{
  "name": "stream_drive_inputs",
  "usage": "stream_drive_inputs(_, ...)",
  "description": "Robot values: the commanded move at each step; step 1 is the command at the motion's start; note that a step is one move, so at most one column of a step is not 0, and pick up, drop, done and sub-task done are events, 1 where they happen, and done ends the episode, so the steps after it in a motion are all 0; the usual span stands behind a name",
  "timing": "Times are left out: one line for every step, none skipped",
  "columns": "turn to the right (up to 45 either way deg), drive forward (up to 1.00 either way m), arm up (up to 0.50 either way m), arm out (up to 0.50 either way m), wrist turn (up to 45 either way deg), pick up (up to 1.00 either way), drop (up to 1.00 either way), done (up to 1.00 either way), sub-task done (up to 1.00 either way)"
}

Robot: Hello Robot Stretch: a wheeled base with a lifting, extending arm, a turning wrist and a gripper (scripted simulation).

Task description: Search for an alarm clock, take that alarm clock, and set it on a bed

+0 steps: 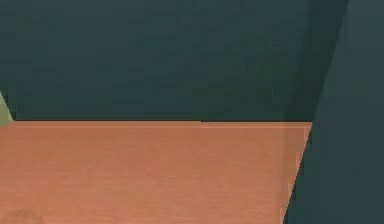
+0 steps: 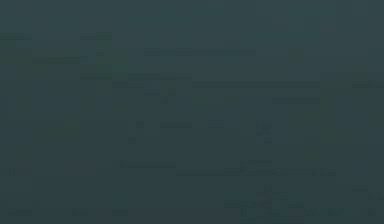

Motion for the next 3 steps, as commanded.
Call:
stream_drive_inputs(-42.0,0.00,0.00,0.00,0.0,0.00,0.00,0.00,0.00)
stream_drive_inputs(0.0,1.00,0.00,0.00,0.0,0.00,0.00,0.00,0.00)
stream_drive_inputs(-6.0,0.00,0.00,0.00,0.0,0.00,0.00,0.00,0.00)
